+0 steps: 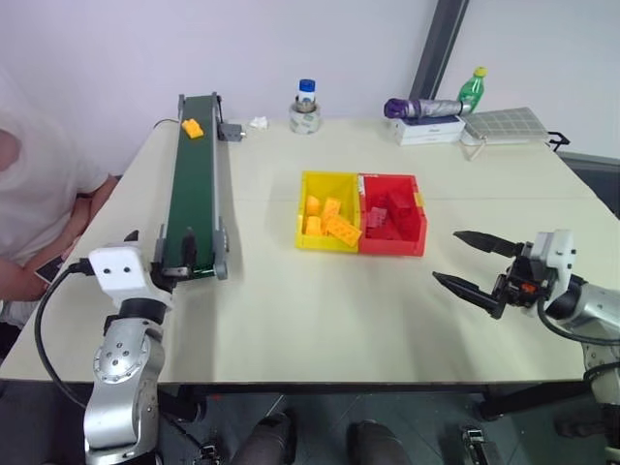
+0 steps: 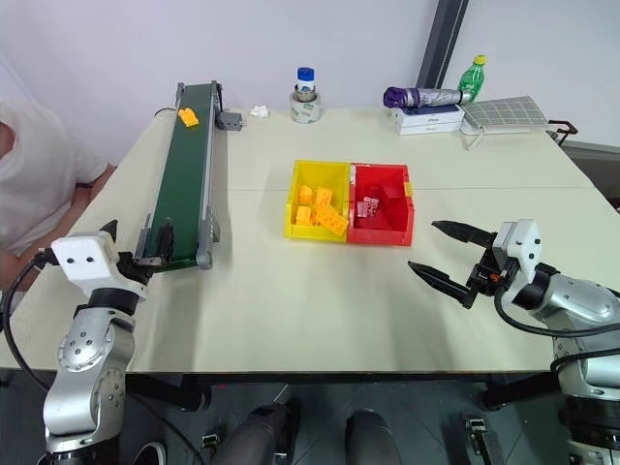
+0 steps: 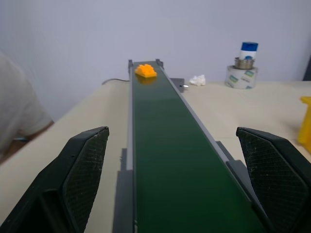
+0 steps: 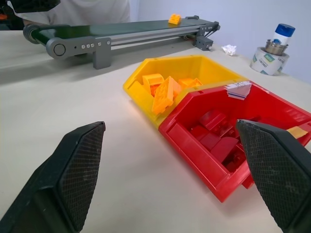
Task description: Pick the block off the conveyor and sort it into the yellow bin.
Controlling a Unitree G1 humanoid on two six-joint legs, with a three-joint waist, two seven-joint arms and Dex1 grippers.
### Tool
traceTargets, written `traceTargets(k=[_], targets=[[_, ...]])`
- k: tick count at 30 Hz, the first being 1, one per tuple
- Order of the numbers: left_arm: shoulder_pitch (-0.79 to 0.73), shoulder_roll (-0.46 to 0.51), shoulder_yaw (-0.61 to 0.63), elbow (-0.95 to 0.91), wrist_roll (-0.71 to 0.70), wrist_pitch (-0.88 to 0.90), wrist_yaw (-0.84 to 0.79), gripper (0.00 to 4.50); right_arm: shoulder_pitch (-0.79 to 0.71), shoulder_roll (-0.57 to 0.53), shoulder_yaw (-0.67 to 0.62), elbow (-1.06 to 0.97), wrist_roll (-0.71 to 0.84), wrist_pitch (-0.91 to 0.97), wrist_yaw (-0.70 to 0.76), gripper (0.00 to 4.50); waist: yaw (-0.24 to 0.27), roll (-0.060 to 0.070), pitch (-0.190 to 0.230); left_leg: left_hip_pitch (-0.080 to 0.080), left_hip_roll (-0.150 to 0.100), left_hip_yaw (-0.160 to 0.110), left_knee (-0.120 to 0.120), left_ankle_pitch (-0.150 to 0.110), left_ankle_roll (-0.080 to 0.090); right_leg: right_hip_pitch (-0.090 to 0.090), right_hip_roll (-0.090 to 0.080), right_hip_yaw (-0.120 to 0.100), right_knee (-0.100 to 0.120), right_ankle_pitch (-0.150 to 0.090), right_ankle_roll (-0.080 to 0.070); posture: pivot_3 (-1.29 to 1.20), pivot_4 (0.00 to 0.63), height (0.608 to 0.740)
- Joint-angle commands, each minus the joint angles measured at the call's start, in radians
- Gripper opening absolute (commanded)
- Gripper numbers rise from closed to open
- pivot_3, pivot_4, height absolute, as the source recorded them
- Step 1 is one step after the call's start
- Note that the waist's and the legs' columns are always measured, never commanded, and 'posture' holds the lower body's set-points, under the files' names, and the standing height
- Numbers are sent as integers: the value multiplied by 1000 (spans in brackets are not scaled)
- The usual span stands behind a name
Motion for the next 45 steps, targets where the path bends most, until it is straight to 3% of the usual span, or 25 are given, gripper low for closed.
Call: traceTargets(k=[1,32,45], targets=[[-23,5,-10,-19,9,-21,5,4430,-2,-9,-21,-30,12,-2,-5,4500,0,0,0,0,0,0,0,0,0,0,0,0,0,0,0,0,150,740],[-81,2,-57,0,48,-17,37,4430,8,-2,-26,-70,52,25,-5,4500,1,0,0,0,0,0,0,0,0,0,0,0,0,0,0,0,150,740],[-263,-34,-43,73,64,200,177,4430,4,14,-4,-83,51,26,-23,4500,1,0,0,0,0,0,0,0,0,0,0,-1,0,0,1,0,150,740]])
